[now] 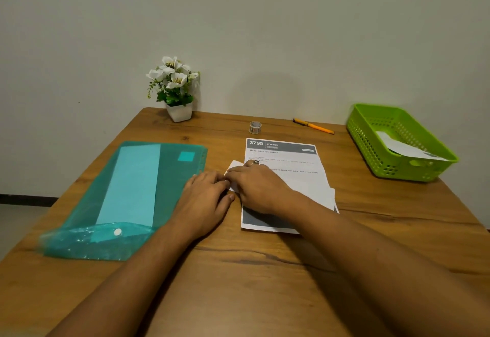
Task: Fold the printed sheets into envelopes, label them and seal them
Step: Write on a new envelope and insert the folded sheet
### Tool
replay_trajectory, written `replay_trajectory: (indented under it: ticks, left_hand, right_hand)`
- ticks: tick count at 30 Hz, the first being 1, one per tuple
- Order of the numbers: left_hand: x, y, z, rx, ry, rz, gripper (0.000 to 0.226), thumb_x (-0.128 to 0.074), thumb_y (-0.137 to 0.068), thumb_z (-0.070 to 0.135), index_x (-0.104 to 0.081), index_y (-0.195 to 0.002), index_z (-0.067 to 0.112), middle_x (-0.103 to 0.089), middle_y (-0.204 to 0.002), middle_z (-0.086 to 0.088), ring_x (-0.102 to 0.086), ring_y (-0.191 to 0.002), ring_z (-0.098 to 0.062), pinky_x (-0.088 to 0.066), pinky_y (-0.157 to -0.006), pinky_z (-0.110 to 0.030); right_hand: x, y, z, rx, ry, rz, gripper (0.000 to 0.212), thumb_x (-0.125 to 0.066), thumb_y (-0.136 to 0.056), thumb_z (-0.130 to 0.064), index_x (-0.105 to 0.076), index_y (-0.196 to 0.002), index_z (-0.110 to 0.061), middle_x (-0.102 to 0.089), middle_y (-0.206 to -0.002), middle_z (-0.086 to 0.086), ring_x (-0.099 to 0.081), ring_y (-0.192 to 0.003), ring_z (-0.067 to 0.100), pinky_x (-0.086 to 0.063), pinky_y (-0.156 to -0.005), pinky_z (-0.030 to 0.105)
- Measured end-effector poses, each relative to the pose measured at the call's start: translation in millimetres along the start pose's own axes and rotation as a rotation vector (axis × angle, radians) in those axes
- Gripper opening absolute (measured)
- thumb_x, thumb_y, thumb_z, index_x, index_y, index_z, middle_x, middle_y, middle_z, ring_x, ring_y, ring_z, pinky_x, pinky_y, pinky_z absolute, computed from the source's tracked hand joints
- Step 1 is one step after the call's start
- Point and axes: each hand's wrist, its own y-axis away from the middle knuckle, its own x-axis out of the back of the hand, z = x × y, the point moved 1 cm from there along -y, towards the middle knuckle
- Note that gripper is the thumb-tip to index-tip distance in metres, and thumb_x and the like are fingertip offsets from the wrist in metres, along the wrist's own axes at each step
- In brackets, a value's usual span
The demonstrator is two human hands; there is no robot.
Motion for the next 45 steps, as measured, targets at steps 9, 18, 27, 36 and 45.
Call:
replay_trajectory:
  ticks: [9, 18, 27, 36, 45]
  left_hand:
    - [1, 0, -1, -0.014, 0.000, -0.002, 0.037, -0.054, -0.101, 0.044, -0.066, -0.130, 0.025, -0.058, -0.128, 0.004, -0.050, -0.122, -0.016, -0.039, -0.109, -0.046]
    - [1, 0, -1, -0.005, 0.010, 0.007, 0.035, -0.055, -0.101, 0.044, -0.070, -0.125, 0.024, -0.059, -0.123, 0.004, -0.050, -0.118, -0.015, -0.041, -0.108, -0.046]
    - [1, 1, -2, -0.009, 0.002, -0.010, 0.037, -0.055, -0.100, 0.043, -0.068, -0.128, 0.023, -0.059, -0.124, 0.003, -0.051, -0.120, -0.019, -0.041, -0.107, -0.048]
    - [2, 2, 0, 0.003, -0.001, -0.017, 0.035, -0.054, -0.101, 0.044, -0.068, -0.127, 0.025, -0.058, -0.126, 0.004, -0.049, -0.121, -0.016, -0.038, -0.110, -0.046]
    - [1, 2, -1, -0.003, -0.010, -0.015, 0.036, -0.056, -0.100, 0.042, -0.068, -0.129, 0.024, -0.059, -0.125, 0.003, -0.050, -0.120, -0.018, -0.040, -0.108, -0.046]
  right_hand:
    - [11, -8, 15, -0.103, 0.086, -0.059, 0.036, -0.057, -0.095, -0.021, -0.059, -0.131, -0.021, -0.061, -0.138, -0.001, -0.056, -0.115, 0.029, -0.050, -0.091, 0.046]
    - [13, -3, -2, -0.015, -0.014, -0.077, 0.030, -0.060, -0.098, -0.022, -0.066, -0.127, -0.023, -0.069, -0.126, -0.001, -0.057, -0.112, 0.025, -0.053, -0.091, 0.044]
    - [16, -9, 10, -0.144, 0.032, -0.095, 0.039, -0.060, -0.091, -0.013, -0.061, -0.129, -0.021, -0.064, -0.132, 0.002, -0.057, -0.114, 0.031, -0.050, -0.092, 0.047]
    - [20, -5, -1, -0.065, 0.017, -0.137, 0.033, -0.058, -0.096, -0.018, -0.066, -0.127, -0.023, -0.069, -0.126, 0.003, -0.057, -0.113, 0.028, -0.050, -0.093, 0.045]
    - [20, -10, 10, -0.124, 0.079, -0.146, 0.046, -0.062, -0.092, -0.017, -0.057, -0.137, -0.022, -0.061, -0.138, 0.002, -0.056, -0.119, 0.030, -0.050, -0.095, 0.047]
